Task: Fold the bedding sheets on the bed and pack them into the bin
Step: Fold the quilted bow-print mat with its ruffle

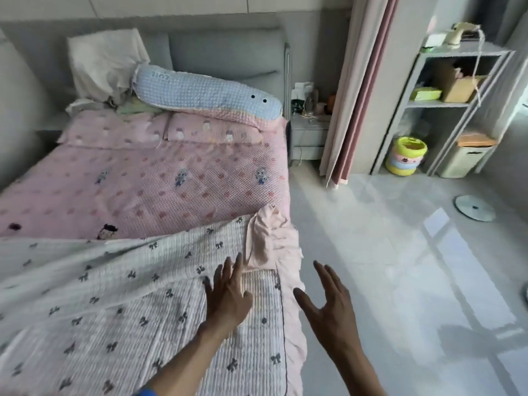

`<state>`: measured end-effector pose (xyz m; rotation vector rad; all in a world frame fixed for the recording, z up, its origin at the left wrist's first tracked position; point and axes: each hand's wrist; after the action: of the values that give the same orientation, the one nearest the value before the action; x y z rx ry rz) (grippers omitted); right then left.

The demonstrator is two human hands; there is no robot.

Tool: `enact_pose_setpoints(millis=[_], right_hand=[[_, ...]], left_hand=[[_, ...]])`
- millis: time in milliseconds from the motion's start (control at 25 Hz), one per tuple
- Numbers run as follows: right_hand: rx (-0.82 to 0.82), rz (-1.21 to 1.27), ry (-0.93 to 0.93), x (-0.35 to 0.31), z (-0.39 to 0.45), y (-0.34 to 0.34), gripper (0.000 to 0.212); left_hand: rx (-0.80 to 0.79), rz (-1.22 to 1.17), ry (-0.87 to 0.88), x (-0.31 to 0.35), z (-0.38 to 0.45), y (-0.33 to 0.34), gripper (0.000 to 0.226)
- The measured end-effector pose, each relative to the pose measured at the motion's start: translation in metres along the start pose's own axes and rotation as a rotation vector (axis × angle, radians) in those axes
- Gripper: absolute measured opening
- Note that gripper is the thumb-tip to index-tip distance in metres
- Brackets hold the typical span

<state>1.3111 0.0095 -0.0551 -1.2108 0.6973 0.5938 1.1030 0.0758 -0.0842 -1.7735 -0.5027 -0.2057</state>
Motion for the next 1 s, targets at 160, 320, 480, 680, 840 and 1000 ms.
enact_pose_setpoints(millis=[160, 320, 480, 680, 840, 1000], right_hand=[[-0.214, 0.028, -0.179, 0.029, 0.063, 0.003, 0.073], [-0.41, -0.067, -0.355, 0.057, 0.119, 0.034, 0.071], [-0.546, -0.197, -0.557, 0.086, 0.175, 0.064, 0.074], [-0.809, -0.282, -0.85, 0.1, 0.233, 0.129, 0.069], [-0.94, -0.234, -1.002, 0.133, 0.268, 0.2, 0.064], [-1.069, -0.262, -1.106, 0.188, 0.28, 0.255, 0.072]], left_hand=[[0.085, -0.115, -0.21, 0.001, 0.01, 0.018, 0.075], [0.077, -0.244, -0.414, 0.001, 0.034, 0.058, 0.081], [0.065, -0.36, -0.571, 0.026, 0.057, 0.058, 0.092], [0.197, -0.527, -0.843, 0.019, 0.096, 0.081, 0.078], [0.252, -0.667, -1.044, 0.019, 0.131, 0.139, 0.067], [0.209, -0.833, -1.213, 0.026, 0.168, 0.216, 0.053]])
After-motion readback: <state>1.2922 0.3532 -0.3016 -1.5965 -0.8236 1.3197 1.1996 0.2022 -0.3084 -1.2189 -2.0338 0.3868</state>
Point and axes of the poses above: each hand's wrist, its own z-axis towards the middle knuckle, its own y-axis out of the palm, x = y × z, and after that the axes turned 10 degrees about -y, right-handed
